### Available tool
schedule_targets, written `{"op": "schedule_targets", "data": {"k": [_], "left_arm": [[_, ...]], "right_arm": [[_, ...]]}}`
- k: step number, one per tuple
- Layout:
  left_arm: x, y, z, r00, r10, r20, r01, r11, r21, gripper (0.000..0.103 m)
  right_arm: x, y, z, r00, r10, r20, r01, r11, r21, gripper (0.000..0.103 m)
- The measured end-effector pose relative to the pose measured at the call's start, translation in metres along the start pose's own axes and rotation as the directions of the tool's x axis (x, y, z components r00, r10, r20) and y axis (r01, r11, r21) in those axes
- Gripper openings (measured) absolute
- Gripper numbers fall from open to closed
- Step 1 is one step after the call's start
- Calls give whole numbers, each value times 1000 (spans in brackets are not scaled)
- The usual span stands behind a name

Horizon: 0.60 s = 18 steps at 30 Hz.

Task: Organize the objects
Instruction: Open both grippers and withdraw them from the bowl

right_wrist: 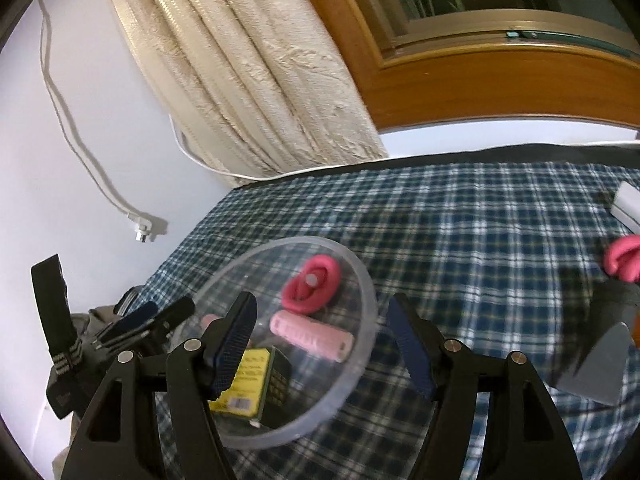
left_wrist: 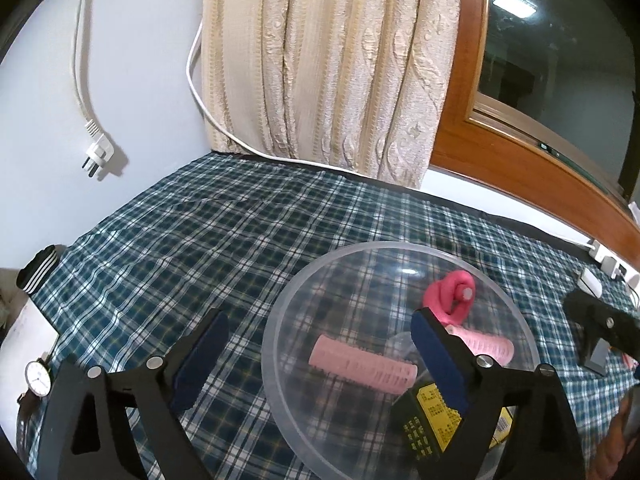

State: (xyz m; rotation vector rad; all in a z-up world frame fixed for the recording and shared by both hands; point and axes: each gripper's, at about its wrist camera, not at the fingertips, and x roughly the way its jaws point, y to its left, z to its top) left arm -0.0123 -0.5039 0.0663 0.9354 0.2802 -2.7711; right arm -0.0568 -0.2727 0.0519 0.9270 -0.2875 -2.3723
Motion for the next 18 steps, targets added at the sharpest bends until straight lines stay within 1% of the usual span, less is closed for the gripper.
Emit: {"op": "schedule_targets", "data": {"k": [2, 5, 10, 13, 15, 18], "left_arm": [[0, -1, 0, 1000, 1, -1, -1, 1000, 3, 95], [1, -4, -1, 1000, 9, -3, -9, 1000, 19, 103], [0, -10, -2, 1000, 14, 1, -14, 999, 42, 103], [-2, -10, -1, 999, 35, 12, -36, 998, 50, 103], [-3, -11, -2, 999, 38, 17, -39, 998, 52, 103], [-4, -14, -2, 999, 45, 23, -46, 997, 61, 103]], "right_arm": [[-2, -3, -2, 1000, -10, 0, 10, 1000, 4, 70], [-6, -5, -6, 1000, -25, 3, 25, 1000, 1, 70], [-12, -3, -10, 999, -50, 13, 51, 999, -20, 70], [-15, -3, -13, 998, -65, 18, 65, 998, -24, 72], [-17, -5, -15, 997, -73, 19, 73, 997, -20, 75], [-20, -10, -18, 996, -89, 25, 90, 996, -7, 76]]}}
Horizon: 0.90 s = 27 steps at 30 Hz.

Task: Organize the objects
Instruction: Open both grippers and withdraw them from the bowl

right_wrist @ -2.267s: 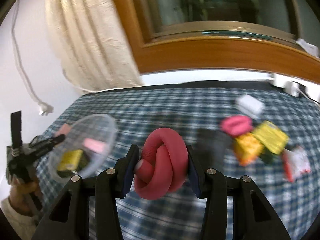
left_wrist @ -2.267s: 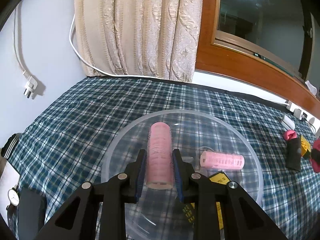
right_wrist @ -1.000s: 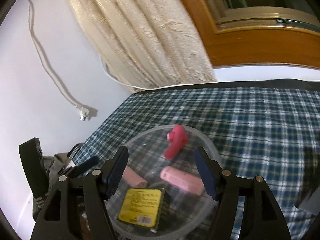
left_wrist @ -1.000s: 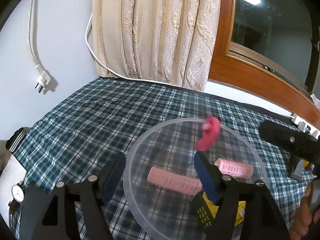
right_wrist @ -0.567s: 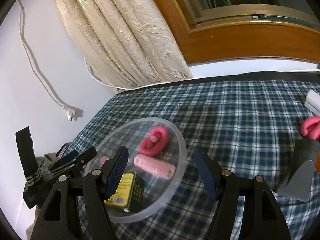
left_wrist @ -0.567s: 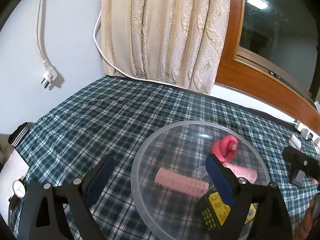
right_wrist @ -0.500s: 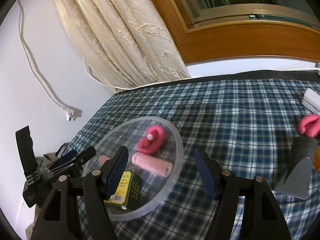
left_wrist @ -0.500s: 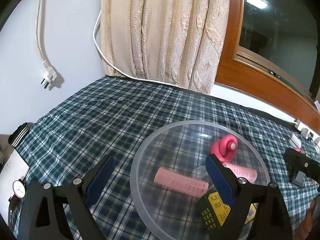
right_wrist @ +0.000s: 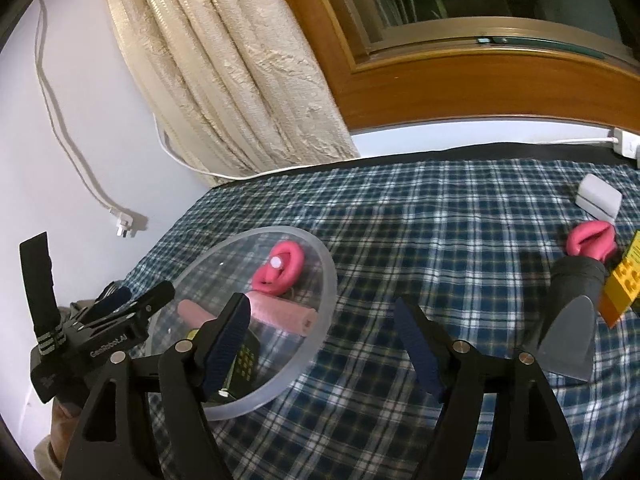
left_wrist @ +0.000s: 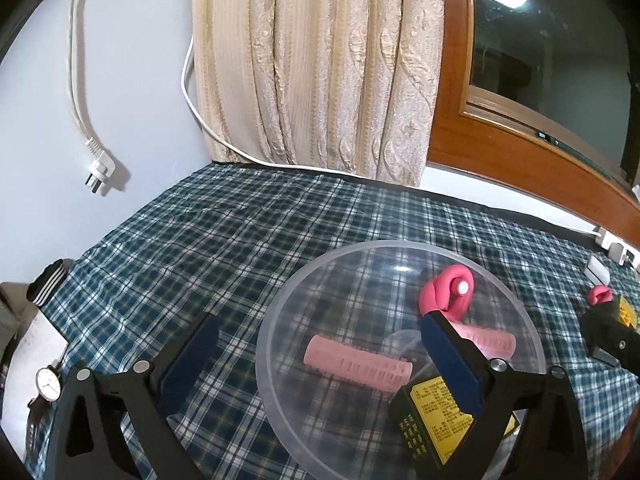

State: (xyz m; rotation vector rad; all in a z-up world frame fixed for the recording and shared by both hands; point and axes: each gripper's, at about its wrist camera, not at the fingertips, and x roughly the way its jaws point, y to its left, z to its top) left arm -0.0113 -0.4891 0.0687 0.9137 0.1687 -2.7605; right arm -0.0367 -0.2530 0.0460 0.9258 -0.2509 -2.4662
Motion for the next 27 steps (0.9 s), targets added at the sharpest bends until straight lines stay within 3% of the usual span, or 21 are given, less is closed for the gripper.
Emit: {"op": "schedule_targets", "data": {"k": [11, 27], "left_arm": [[-5, -17, -4, 999, 29, 30, -31, 997, 72, 103], [-10, -38, -9, 999, 16, 47, -23, 989, 146, 103]], "right_arm": [[-10, -8, -10, 998, -63, 19, 63, 998, -19, 77], [-17, -15, -17, 995, -99, 22, 99, 995, -30, 77]]}}
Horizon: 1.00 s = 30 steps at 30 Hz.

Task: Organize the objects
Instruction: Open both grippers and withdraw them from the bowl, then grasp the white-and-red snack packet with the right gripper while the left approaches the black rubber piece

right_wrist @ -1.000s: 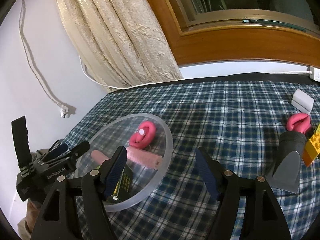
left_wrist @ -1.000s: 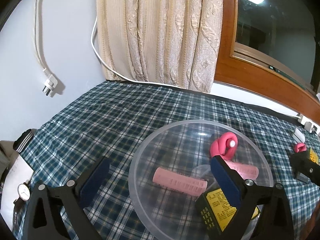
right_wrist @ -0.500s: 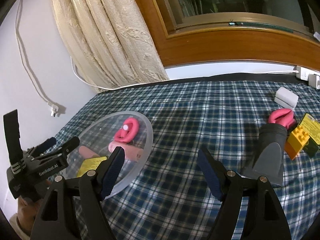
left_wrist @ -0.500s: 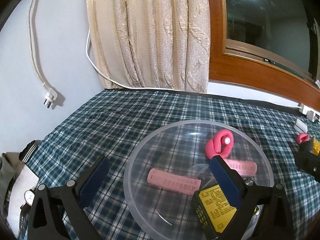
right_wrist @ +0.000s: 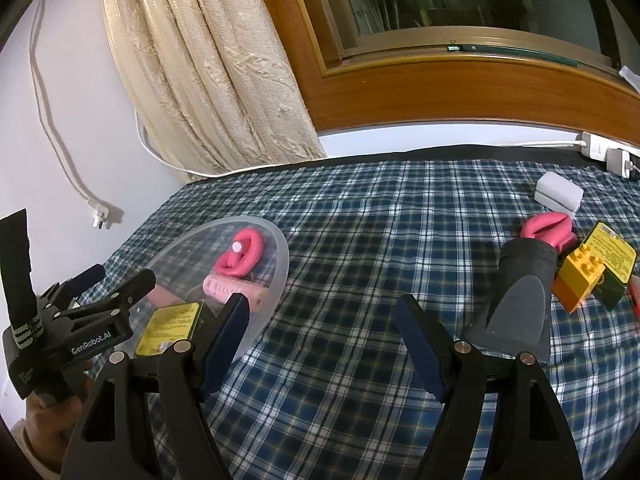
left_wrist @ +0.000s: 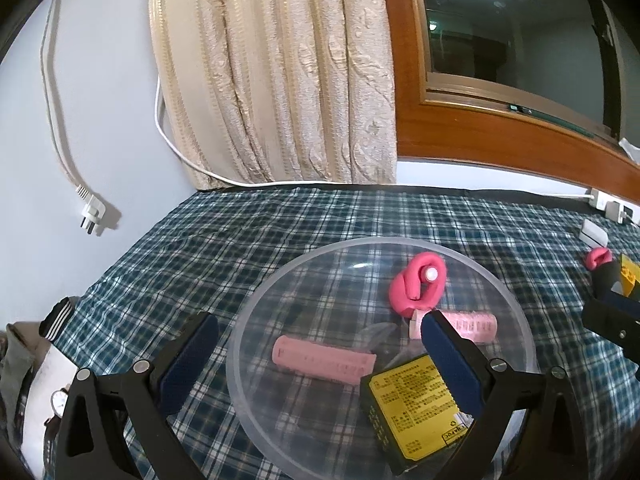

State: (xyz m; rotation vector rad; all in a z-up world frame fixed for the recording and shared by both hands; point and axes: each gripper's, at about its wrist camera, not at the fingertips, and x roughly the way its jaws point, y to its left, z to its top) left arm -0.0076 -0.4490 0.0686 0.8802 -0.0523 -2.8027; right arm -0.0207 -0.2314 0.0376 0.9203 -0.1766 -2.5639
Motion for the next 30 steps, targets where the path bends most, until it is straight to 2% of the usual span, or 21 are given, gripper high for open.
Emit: {"op": "schedule_targets", "data": {"k": [7, 13, 22, 30], "left_arm": [[0, -5, -2, 1000, -4, -1, 4, 1000, 19, 103], [-1, -10, -3, 1000, -7, 4, 7, 999, 36, 103], [0, -19, -5, 1000, -5, 11, 4, 998, 59, 103], [-4, -36, -4, 1000, -24, -7, 25, 997, 77, 103]], "right_arm": [[-2, -5, -1, 1000, -27, 0, 27, 1000, -4, 77], [-6, -15, -3, 994, -110, -4, 110, 994, -4, 78], [-19, -50, -5, 987, -161, -8, 161, 986, 42, 78], [-33, -91, -8, 970, -241, -33, 243, 966, 92, 78]]}}
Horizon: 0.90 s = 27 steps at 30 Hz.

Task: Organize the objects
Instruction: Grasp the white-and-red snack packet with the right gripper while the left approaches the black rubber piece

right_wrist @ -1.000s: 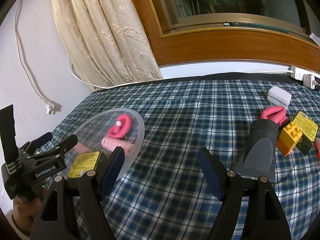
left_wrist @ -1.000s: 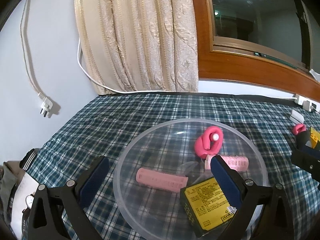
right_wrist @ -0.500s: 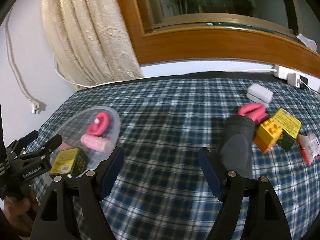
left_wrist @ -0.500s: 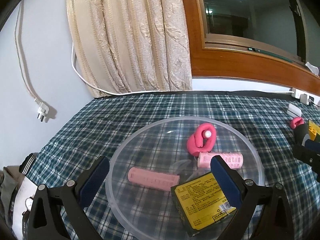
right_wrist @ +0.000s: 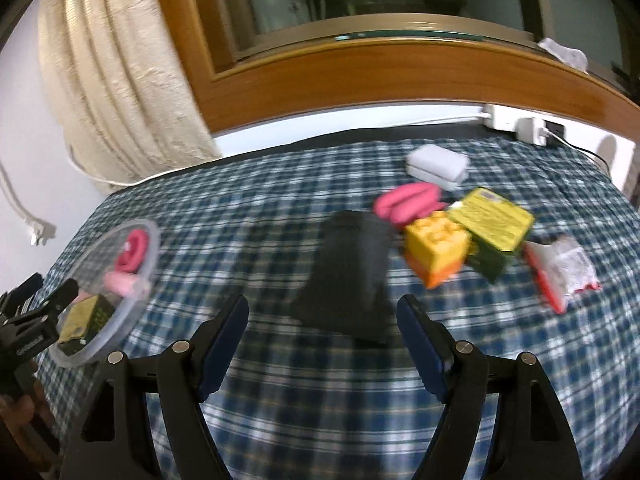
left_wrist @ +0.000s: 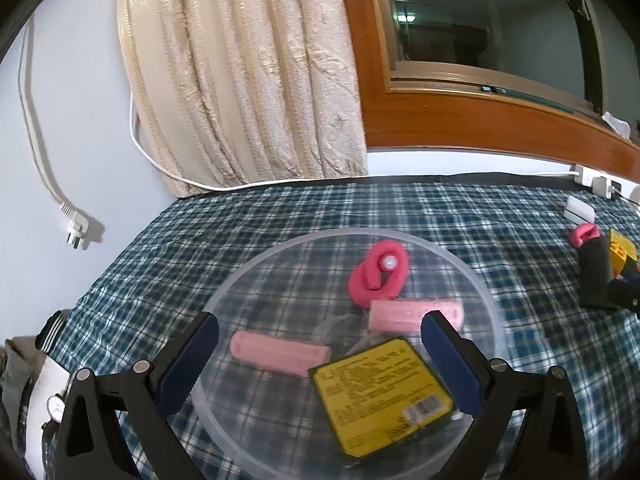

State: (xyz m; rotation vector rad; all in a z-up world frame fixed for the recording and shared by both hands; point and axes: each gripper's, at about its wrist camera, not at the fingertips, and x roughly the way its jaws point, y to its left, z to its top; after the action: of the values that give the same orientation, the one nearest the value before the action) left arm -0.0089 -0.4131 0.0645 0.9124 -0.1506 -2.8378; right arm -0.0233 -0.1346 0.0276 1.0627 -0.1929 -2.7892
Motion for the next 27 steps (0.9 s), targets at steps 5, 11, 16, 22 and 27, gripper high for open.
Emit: {"op": "schedule_targets", "data": {"k": [5, 11, 16, 22, 27], "left_arm": [[-7, -23, 3, 999, -35, -3, 35, 999, 37, 103], [-15, -58, 9, 998, -65, 3, 65, 993, 95, 103], [-19, -83, 16, 995, -97, 6, 96, 987, 128, 103], [-24, -115, 21, 990, -138, 7, 135, 977, 166, 103], [-22, -141, 23, 982, -186, -16, 185, 964, 189, 103]], "right_arm": [[-9, -21, 3, 997, -78, 18, 78, 997, -1, 83], [-14, -45, 5, 991, -128, 23, 128, 992, 4, 84], [-17, -62, 6, 986, -164, 24, 164, 986, 9, 84], [-19, -79, 7, 979, -204, 20, 204, 979, 1, 84], [-19, -93, 8, 974, -228, 15, 228, 974, -7, 85]]}}
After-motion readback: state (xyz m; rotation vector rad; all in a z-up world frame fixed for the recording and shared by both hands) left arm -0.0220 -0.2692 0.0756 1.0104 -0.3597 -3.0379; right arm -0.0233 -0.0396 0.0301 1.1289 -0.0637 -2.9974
